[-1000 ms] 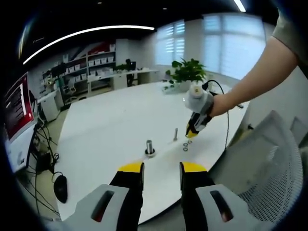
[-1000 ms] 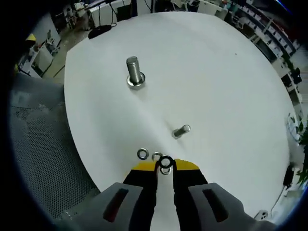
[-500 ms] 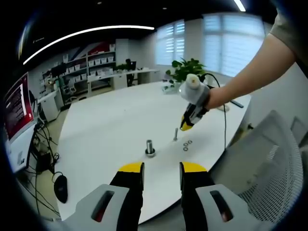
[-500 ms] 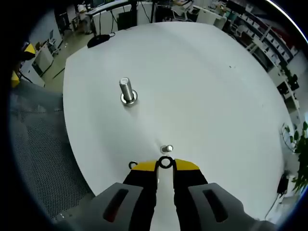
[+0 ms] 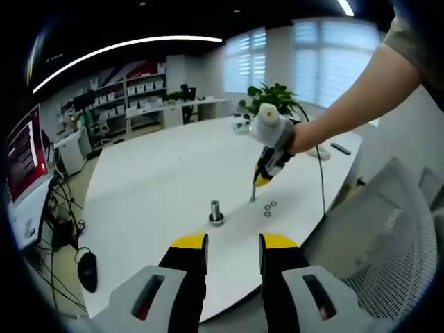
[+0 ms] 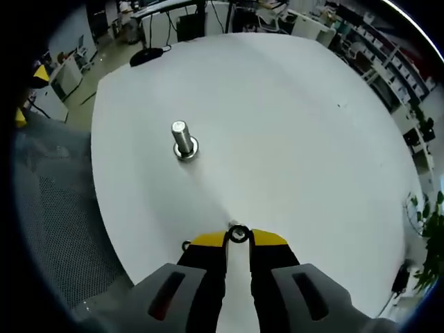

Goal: Place the washer onto the threaded stud by aligning its center hole with the stud, sliding it down to the base, and recovering from edge contact or off-axis alignment until the washer reaches the visible bottom stop.

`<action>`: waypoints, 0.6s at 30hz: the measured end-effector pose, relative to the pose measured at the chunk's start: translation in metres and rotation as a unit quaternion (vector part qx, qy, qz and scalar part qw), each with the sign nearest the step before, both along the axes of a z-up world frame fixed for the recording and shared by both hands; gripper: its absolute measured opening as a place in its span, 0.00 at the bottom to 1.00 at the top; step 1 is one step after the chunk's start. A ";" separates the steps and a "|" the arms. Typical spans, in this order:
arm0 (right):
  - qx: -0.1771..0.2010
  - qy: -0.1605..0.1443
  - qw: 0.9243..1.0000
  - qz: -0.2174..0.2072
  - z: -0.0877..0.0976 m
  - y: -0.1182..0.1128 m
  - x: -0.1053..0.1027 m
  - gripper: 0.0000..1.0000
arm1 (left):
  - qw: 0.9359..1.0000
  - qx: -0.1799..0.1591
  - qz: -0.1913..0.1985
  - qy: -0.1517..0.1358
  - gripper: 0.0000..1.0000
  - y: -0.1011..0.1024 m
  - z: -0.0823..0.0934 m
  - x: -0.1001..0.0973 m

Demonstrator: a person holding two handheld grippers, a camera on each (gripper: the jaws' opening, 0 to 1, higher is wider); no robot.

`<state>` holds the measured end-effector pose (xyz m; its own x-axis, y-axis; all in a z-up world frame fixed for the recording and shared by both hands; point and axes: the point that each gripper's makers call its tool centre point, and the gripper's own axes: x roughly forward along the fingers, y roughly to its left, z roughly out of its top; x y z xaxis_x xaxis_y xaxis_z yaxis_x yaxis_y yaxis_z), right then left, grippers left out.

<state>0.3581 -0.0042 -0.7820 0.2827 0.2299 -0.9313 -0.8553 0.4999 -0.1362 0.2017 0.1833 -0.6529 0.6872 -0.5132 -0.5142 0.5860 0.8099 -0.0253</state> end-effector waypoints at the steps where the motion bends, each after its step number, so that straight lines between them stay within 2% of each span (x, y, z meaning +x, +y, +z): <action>1: 0.000 0.000 1.000 0.000 0.000 0.000 0.000 0.14 | 1.000 0.000 0.000 0.000 0.27 0.000 0.000 0.000; 8: -0.003 0.005 1.000 -0.004 -0.002 -0.002 0.003 0.14 | 1.000 0.001 0.001 0.001 0.27 0.000 0.000 0.000; 18: -0.017 0.018 1.000 0.000 -0.017 -0.003 0.005 0.14 | 1.000 0.004 -0.001 0.004 0.27 0.000 -0.002 -0.001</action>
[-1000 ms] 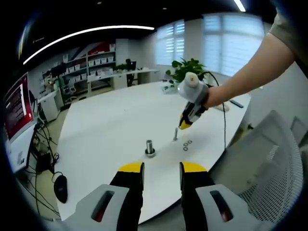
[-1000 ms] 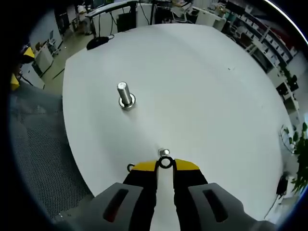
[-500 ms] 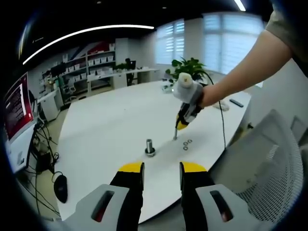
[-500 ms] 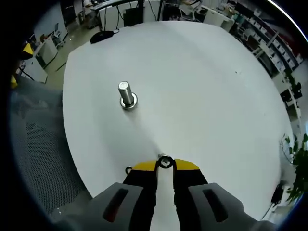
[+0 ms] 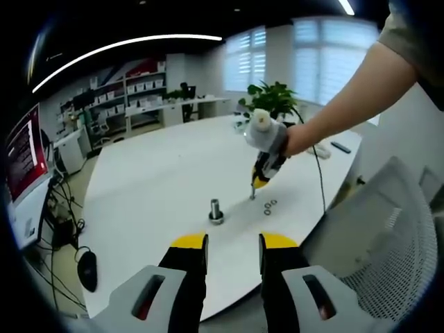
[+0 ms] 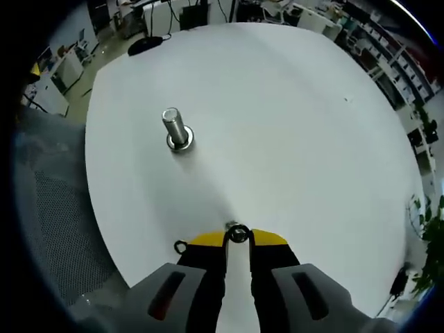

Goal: Place the washer onto the threaded stud by aligning its center hole with the stud, sliding it down to the base, and recovering from edge contact or off-axis alignment until the washer reaches the visible bottom stop.

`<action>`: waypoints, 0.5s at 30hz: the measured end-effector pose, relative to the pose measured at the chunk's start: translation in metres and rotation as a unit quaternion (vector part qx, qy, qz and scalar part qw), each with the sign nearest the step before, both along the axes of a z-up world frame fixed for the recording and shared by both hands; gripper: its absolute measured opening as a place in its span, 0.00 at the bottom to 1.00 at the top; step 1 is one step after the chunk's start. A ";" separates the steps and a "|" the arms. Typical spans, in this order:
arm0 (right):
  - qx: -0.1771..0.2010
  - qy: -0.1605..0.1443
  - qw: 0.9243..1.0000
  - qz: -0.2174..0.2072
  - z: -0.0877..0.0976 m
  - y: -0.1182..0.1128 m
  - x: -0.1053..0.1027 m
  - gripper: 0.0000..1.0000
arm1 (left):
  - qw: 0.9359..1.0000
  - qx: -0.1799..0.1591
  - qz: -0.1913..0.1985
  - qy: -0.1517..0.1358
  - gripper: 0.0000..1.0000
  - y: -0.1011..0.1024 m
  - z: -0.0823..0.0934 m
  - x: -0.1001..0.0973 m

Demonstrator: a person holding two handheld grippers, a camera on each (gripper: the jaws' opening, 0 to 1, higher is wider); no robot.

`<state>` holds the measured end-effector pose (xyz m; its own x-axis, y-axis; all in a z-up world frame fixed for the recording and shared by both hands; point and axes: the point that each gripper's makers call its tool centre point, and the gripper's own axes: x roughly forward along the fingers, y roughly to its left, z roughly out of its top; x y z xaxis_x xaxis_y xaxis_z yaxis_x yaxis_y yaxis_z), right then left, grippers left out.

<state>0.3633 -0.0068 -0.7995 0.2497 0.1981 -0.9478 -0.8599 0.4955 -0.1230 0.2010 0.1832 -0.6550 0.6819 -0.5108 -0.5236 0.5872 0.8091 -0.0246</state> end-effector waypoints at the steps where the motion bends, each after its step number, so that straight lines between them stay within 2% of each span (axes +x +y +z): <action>1: 0.000 0.003 1.000 -0.002 -0.002 0.000 0.000 0.14 | 1.000 0.000 0.000 0.000 0.27 0.000 0.000 0.000; 15: -0.010 0.028 0.999 -0.018 -0.029 -0.003 0.000 0.14 | 1.000 0.003 0.003 0.003 0.27 0.001 -0.001 0.000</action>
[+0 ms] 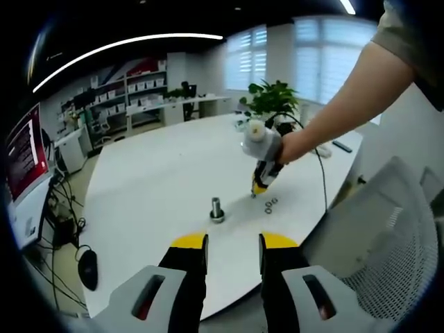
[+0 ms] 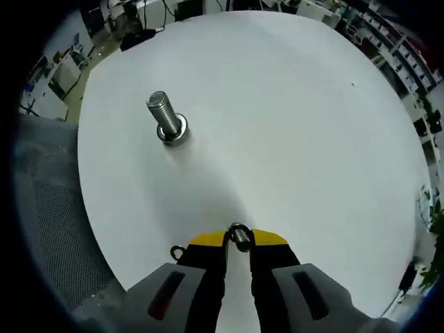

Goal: Place the washer onto the threaded stud by aligning its center hole with the stud, sliding it down to the base, and recovering from edge contact or off-axis alignment until the washer reaches the visible bottom stop.

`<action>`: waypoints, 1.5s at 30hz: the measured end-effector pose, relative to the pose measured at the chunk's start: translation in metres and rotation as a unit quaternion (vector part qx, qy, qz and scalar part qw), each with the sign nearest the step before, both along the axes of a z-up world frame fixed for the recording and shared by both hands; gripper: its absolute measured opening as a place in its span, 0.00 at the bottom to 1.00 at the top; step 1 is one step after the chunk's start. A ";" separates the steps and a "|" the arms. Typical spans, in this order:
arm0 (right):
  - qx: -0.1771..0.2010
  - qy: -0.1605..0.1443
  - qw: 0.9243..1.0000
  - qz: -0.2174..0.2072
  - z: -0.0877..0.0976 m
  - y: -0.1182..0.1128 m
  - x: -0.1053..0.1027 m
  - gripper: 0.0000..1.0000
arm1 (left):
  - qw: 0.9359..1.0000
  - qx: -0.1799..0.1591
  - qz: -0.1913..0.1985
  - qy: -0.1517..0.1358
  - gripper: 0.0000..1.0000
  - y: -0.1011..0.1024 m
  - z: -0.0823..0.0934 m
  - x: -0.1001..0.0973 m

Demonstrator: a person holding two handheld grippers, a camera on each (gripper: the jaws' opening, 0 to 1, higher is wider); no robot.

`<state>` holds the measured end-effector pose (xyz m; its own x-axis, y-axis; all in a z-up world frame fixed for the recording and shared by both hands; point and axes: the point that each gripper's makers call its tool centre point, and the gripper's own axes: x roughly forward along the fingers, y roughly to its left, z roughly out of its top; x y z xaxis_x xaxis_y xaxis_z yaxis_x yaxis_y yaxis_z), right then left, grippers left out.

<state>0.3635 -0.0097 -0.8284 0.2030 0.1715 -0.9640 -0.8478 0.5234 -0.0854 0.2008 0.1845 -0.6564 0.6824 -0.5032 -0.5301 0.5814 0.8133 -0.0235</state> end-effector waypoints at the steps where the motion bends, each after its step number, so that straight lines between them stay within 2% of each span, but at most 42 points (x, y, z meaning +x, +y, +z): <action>1: 0.000 0.002 1.000 -0.002 -0.002 0.000 0.000 0.14 | 1.000 0.001 0.000 0.000 0.27 0.000 0.000 0.000; 15: 0.007 0.007 1.000 -0.014 -0.009 0.000 0.002 0.15 | 1.000 0.003 0.001 0.004 0.27 0.001 -0.002 0.000; 28: 0.014 0.000 1.000 -0.015 0.001 -0.009 -0.002 0.18 | 1.000 0.003 0.001 0.003 0.27 0.001 -0.002 0.001; 35: 0.007 0.008 1.000 -0.016 0.001 -0.024 -0.017 0.18 | 1.000 0.005 0.000 0.004 0.27 0.001 -0.002 0.000; 45: 0.014 0.039 0.999 -0.023 -0.004 -0.036 -0.043 0.19 | 1.000 0.005 -0.001 0.002 0.27 0.001 -0.002 0.000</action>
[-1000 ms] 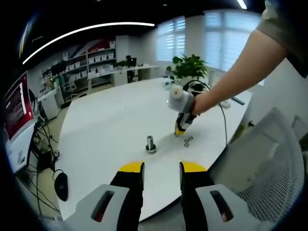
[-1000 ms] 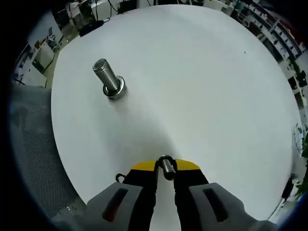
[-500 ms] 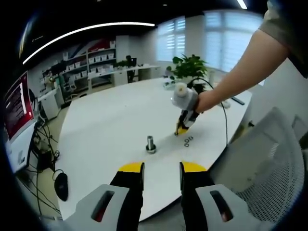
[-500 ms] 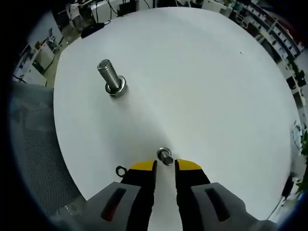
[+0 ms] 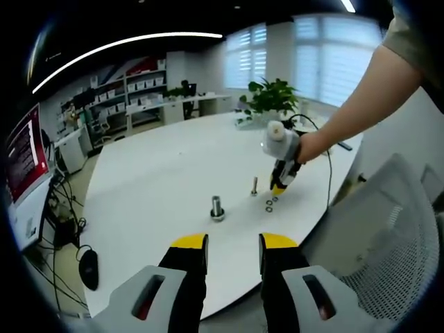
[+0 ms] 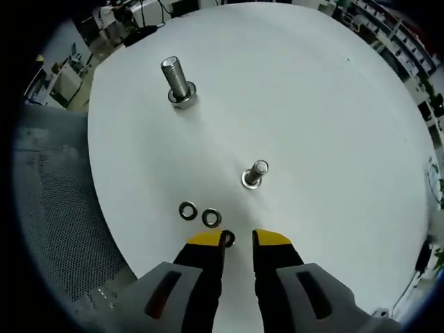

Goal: Place the washer onto the threaded stud by aligning its center hole with the stud, sliding it down to the base, and recovering from edge contact or off-axis alignment until the washer reaches the visible bottom stop.

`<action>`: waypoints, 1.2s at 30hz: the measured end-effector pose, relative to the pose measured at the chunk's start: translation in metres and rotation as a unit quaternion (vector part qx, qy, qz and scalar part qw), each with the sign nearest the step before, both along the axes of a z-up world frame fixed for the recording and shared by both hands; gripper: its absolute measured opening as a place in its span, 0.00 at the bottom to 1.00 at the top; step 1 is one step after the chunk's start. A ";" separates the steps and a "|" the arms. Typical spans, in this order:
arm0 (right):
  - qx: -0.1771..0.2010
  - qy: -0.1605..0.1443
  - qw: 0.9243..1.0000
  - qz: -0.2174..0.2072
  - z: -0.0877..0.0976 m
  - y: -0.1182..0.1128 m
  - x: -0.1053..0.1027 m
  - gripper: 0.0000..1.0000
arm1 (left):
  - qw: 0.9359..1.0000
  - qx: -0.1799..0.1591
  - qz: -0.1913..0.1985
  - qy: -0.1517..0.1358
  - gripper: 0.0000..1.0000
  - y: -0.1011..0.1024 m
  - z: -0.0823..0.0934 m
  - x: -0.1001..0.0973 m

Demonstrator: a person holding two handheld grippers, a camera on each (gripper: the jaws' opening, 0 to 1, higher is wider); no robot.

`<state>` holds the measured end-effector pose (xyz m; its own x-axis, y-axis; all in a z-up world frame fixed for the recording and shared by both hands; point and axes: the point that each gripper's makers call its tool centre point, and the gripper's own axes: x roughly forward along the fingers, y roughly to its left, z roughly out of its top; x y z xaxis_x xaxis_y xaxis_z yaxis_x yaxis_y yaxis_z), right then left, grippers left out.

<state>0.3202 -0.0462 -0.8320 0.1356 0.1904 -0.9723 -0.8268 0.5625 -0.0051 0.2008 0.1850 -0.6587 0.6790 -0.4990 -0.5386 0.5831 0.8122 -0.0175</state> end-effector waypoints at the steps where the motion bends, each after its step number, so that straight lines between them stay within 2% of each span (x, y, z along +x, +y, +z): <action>1: 0.000 0.001 1.000 0.000 0.000 -0.001 -0.001 0.19 | 1.000 0.000 0.000 0.000 0.27 0.000 0.000 0.000; 10: 0.007 0.008 1.000 0.000 -0.005 0.001 -0.012 0.21 | 1.000 0.002 -0.003 0.000 0.27 0.000 0.000 0.000; 15: -0.003 0.010 1.000 0.011 -0.009 0.000 -0.014 0.21 | 1.000 0.003 -0.002 0.000 0.27 0.000 0.000 0.000; 25: -0.010 0.006 1.000 0.028 -0.012 -0.002 -0.012 0.21 | 1.000 0.005 -0.004 0.002 0.27 0.000 -0.002 -0.001; 30: -0.014 0.014 1.000 0.010 -0.012 -0.001 -0.011 0.20 | 1.000 0.005 -0.004 0.002 0.27 -0.001 -0.001 0.000; 32: -0.020 0.009 0.999 0.042 -0.012 0.000 -0.011 0.20 | 1.000 0.005 -0.005 0.004 0.27 -0.001 -0.002 -0.001; 36: -0.014 0.006 0.999 0.044 -0.012 0.000 -0.012 0.20 | 1.000 0.006 -0.005 0.004 0.27 -0.001 -0.002 -0.001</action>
<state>0.3084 -0.0467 -0.8437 0.1074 0.1739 -0.9789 -0.8730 0.4876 -0.0092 0.1999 0.1841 -0.6611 0.6689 -0.4992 -0.5507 0.5915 0.8062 -0.0125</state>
